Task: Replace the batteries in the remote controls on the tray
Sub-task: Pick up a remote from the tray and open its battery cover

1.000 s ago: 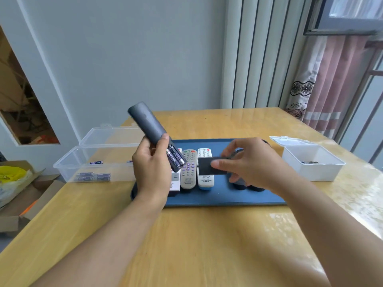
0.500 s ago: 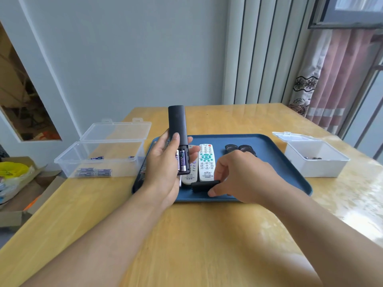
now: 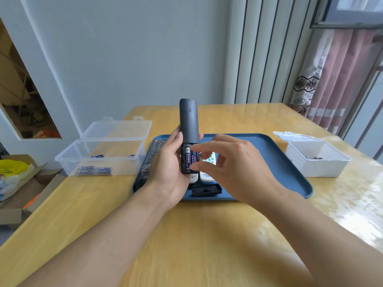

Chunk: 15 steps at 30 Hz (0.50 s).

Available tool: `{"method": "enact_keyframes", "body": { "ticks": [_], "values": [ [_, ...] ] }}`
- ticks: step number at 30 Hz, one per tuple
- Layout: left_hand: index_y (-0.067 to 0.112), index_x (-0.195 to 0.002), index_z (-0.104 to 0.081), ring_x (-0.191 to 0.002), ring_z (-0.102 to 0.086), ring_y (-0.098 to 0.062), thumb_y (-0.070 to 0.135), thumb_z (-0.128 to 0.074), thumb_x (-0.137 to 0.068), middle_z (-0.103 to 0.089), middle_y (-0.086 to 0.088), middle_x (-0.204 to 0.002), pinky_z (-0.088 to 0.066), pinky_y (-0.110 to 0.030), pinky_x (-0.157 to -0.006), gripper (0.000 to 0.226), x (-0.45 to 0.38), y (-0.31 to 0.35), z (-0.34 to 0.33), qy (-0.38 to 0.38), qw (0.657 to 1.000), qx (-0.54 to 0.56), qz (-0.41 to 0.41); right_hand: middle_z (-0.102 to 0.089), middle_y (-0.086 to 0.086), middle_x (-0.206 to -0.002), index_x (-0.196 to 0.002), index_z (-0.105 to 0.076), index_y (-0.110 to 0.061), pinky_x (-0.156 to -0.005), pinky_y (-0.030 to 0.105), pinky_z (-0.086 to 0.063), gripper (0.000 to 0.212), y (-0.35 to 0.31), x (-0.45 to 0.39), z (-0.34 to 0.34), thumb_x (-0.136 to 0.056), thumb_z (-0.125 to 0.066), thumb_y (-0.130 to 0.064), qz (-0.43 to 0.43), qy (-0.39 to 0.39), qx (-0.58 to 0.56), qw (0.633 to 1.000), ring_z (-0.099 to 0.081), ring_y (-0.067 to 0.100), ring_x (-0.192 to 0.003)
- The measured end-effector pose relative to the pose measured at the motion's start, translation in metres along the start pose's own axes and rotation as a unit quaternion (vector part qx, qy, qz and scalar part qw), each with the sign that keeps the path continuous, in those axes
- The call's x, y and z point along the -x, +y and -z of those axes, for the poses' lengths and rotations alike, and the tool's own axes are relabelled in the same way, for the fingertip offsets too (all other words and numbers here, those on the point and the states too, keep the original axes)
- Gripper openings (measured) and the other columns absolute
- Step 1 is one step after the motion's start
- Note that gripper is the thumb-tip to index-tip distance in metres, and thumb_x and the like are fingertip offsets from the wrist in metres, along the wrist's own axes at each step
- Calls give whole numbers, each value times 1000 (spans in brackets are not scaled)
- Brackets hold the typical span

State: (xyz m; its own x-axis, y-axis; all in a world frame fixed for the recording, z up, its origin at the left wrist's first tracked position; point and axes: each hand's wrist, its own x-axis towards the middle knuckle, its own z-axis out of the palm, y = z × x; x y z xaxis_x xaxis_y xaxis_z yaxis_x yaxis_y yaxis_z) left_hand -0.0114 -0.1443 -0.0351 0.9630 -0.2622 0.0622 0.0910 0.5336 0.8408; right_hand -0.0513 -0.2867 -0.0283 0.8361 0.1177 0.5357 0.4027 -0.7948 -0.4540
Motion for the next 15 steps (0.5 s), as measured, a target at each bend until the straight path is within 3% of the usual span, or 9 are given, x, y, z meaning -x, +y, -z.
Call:
{"method": "enact_keyframes", "body": {
  "ticks": [5,9,12,15],
  "values": [
    [34,-129,-65,-95,-53,-23,36,-37,-107,-70,3,-108,-32,-33,-68,35,1,-3,1,-22,999,-39,5,-52,-24,-92,-118,-68,-45,-69,31,-50,32,1,0,-1,-86,-72,-46,11,-19,19,1000,-54,4,-70],
    [35,-135,-61,-87,-67,-17,36,-39,-107,-70,1,-111,-31,-34,-66,35,4,-1,1,-33,998,-56,-4,-52,-22,-97,-119,-63,-44,-72,29,-48,36,-3,-1,2,-84,-72,-50,12,-44,11,999,-58,6,-76],
    [28,-144,-53,-84,-68,-17,31,-43,-107,-67,-4,-108,-45,-26,-61,39,4,-3,1,-44,998,-37,-10,-51,-21,-99,-116,-55,-40,-74,28,-48,46,-4,0,1,-78,-72,-58,3,-63,-1,998,-59,5,-81],
    [29,-146,-51,-101,-68,-21,26,-45,-106,-67,-5,-127,-57,-29,-70,40,5,-5,-2,-55,998,-12,1,-51,-23,-98,-109,-49,-36,-74,23,-45,49,-2,0,1,-74,-71,-62,-20,-76,-20,997,-54,-2,-83]
  ]
}}
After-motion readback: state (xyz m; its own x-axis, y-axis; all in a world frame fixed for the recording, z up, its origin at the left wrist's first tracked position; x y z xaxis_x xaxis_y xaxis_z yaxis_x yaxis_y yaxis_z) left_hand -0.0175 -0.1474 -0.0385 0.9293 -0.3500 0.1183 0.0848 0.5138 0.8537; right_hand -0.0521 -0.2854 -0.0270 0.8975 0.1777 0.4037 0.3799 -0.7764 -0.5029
